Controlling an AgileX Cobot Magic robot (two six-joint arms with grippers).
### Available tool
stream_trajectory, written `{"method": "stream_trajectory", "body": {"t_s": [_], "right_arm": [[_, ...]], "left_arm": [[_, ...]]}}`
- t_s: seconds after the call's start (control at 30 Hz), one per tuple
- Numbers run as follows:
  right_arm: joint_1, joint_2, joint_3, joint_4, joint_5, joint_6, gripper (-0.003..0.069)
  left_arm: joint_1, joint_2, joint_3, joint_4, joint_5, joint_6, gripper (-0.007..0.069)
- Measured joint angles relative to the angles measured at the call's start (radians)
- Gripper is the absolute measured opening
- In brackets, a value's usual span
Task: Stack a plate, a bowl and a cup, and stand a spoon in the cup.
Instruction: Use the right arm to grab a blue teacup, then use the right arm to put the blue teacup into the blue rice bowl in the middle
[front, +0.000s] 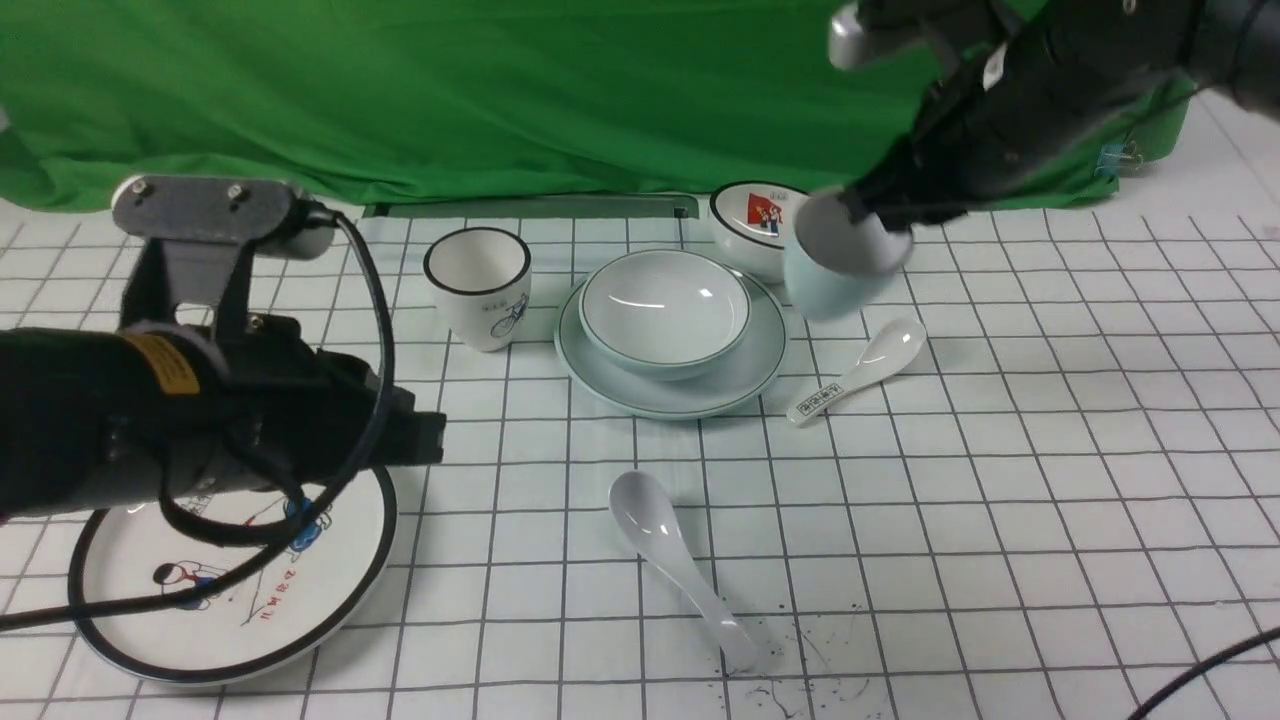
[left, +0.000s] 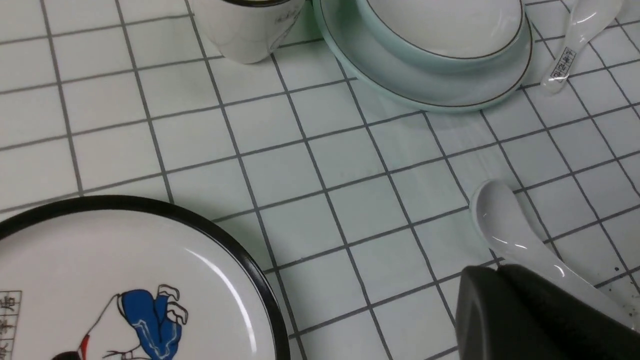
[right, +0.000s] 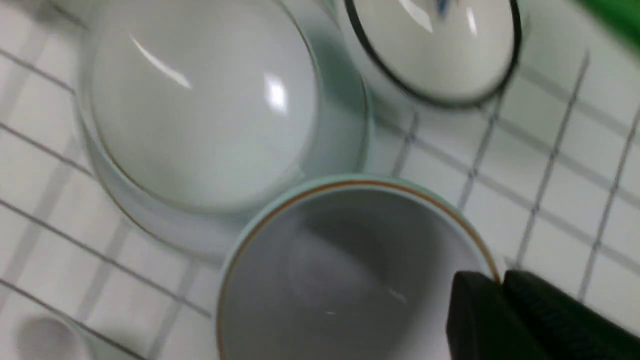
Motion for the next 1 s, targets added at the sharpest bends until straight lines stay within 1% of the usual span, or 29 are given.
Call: {"method": "stream_trajectory", "body": {"t_s": [0.07, 0.13, 0.2, 0.33, 0.4, 0.43, 0.53, 0.7, 0.8, 1.0], "right_arm": [[0.047, 0.051, -0.092, 0.019, -0.011, -0.011, 0.0063], [0.066, 0.090, -0.137, 0.029, -0.018, -0.012, 0.0063], [0.095, 0.212, -0.262, 0.040, -0.011, 0.006, 0.0063], [0.094, 0.379, -0.424, 0.019, 0.057, 0.033, 0.0063], [0.094, 0.403, -0.453, 0.006, 0.076, 0.041, 0.0063], [0.094, 0.454, -0.525, -0.032, 0.143, 0.050, 0.0063], [0.094, 0.476, -0.554, -0.053, 0.178, 0.056, 0.0063], [0.094, 0.487, -0.560, -0.057, 0.190, 0.072, 0.0067], [0.094, 0.494, -0.560, -0.057, 0.190, 0.094, 0.0096], [0.094, 0.494, -0.561, -0.057, 0.181, 0.099, 0.0216]], "left_arm": [[0.000, 0.027, 0.000, -0.027, -0.001, 0.000, -0.0036], [0.000, 0.044, 0.000, -0.045, 0.000, 0.003, -0.0036], [0.000, 0.073, 0.000, -0.084, 0.015, 0.037, -0.0036], [0.000, 0.081, 0.001, -0.121, 0.036, 0.092, -0.0036], [0.000, 0.081, 0.001, -0.125, 0.038, 0.101, -0.0036], [0.000, 0.081, 0.001, -0.130, 0.039, 0.111, -0.0036], [0.000, 0.081, 0.001, -0.132, 0.039, 0.113, -0.0036], [0.000, 0.081, 0.001, -0.145, 0.037, 0.121, -0.0036], [0.000, 0.081, 0.001, -0.186, 0.037, 0.153, -0.0036], [0.000, 0.081, 0.001, -0.292, 0.052, 0.267, -0.0036]]}}
